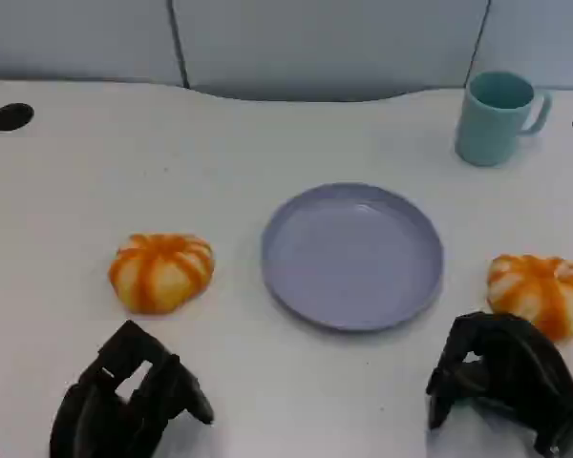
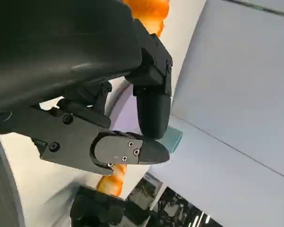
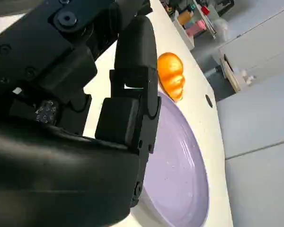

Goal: Grasp the bread from the table and place it into the plate.

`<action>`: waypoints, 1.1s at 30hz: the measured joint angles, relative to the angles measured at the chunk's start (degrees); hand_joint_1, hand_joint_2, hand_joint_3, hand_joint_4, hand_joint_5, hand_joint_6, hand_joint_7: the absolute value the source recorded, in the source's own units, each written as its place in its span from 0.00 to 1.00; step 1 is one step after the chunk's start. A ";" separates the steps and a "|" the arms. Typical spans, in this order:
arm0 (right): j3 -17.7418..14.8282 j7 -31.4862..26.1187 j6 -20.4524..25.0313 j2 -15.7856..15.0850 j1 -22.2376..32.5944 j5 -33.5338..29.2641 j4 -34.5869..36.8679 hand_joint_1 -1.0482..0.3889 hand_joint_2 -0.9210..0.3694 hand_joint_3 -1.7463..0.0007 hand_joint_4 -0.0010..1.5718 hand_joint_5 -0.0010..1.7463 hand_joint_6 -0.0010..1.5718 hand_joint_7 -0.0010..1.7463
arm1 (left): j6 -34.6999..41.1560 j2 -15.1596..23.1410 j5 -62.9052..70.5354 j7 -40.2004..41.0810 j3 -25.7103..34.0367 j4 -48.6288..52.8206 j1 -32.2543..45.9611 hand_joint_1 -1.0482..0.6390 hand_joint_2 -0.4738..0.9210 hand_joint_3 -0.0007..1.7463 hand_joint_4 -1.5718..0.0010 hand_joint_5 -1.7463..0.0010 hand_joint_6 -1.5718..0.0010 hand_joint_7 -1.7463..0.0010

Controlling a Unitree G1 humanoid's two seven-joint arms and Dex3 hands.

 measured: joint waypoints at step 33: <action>0.04 0.16 0.55 -0.13 -0.24 0.00 0.07 0.00 0.31 1.00 1.00 0.41 1.00 0.29 | 0.45 0.03 -0.02 -0.01 -0.61 -0.58 0.18 0.29 1.00 0.16 0.54 0.00 0.71 0.04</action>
